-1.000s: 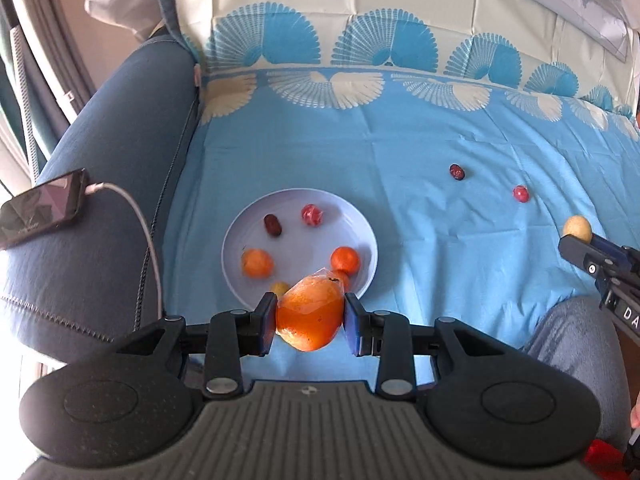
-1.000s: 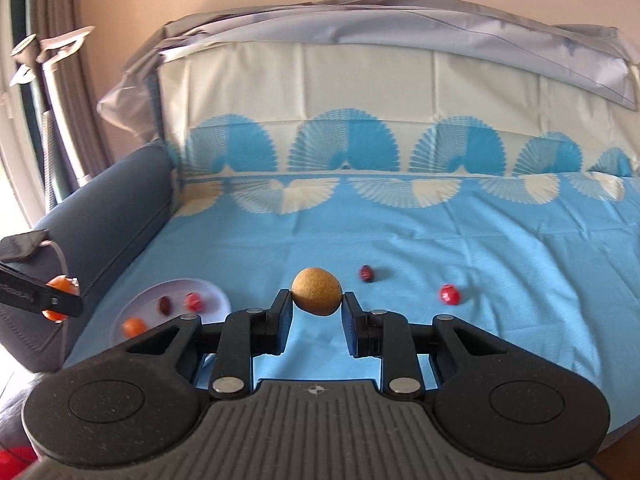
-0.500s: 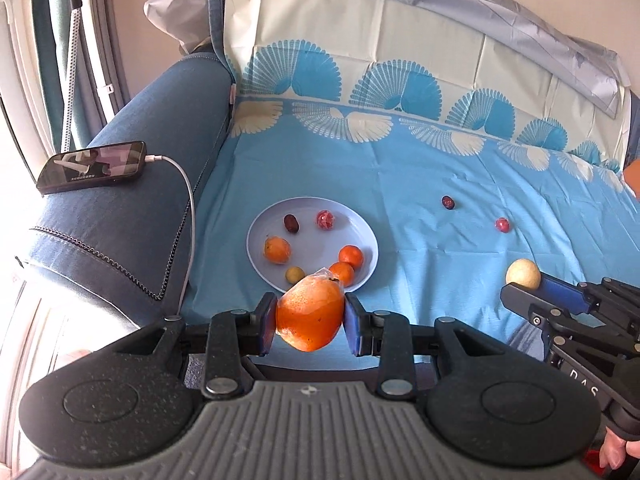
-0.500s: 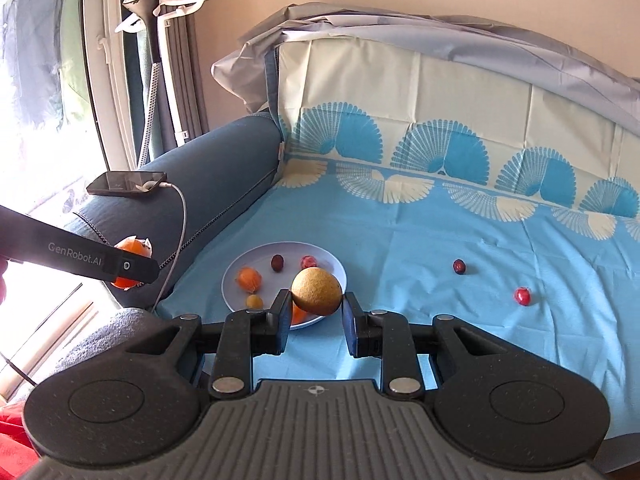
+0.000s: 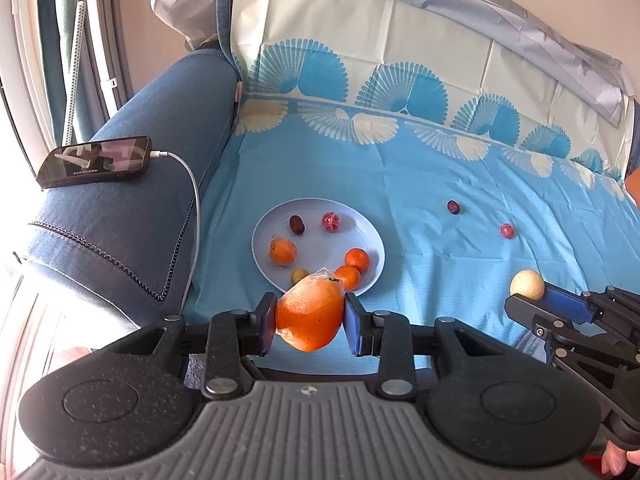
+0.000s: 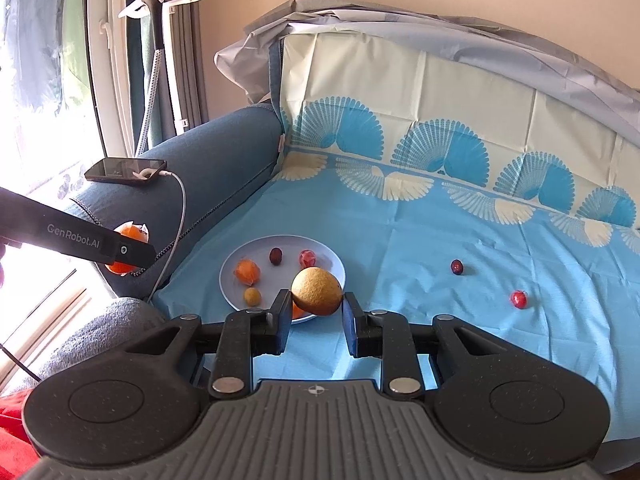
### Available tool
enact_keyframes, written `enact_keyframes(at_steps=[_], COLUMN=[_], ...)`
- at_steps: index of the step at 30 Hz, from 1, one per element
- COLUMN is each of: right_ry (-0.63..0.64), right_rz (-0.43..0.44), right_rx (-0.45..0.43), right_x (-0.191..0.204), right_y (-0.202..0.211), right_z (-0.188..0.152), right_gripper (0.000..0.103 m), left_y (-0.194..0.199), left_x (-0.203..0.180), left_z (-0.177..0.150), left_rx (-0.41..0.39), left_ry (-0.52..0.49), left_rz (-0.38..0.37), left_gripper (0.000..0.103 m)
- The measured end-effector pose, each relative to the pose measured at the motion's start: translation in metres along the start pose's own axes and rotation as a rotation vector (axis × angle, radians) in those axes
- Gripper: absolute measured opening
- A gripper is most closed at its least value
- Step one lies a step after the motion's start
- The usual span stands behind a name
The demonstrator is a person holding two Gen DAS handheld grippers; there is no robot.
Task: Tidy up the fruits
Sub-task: 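Carry the tangerine and tan fruit over the plate with both tools, then release the tangerine with the left tool while the right tool releases the tan fruit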
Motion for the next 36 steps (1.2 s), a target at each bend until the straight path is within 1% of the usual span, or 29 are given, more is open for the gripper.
enact_keyframes(at_steps=[8,12,17,21,25,29,36], right_ry=[-0.008,-0.012,-0.002,0.007,0.007,0.0,-0.015], right_rz=[0.003,0.013,0.031,0.043,0.051,0.056,0.064], right_rx=[0.041,0.055,0.079,0.105,0.133,0.169,0.221], right_x=[-0.002,0.0,0.005,0.006,0.007,0.004,-0.006], right_y=[-0.018,-0.035,-0.064,-0.091,-0.121,-0.151,-0.201], right_z=[0.0,0.005,0.01,0.013,0.015,0.013,0.008], right_gripper=[0.028,0.028,0.028,0.028,0.028,0.028,0.028], left_y=[-0.018,-0.031,-0.054,-0.08,-0.11,-0.143,-0.198], left_x=[0.005,0.008,0.012,0.013,0.01,0.002,-0.007], left_z=[0.014,0.025,0.037,0.043,0.049,0.054,0.058], left_rx=[0.014,0.018,0.042,0.07,0.103,0.13,0.174], left_ry=[0.024,0.027,0.042,0.04,0.027,-0.002,-0.038], left_rz=[-0.001,0.005,0.015,0.024,0.011,0.0,0.011], left_gripper=[0.038,0.039,0.038,0.038,0.038,0.038,0.038])
Point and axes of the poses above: each gripper's, at about its wrist camera, not at the fingertips, and y roughly against the way its jaws point, x to its left, z to its top, the point moved 5 cm from there along -y, roughly the way its jaws point, and after that the axes turned 9 degrees about y, right-handed, at the moved point
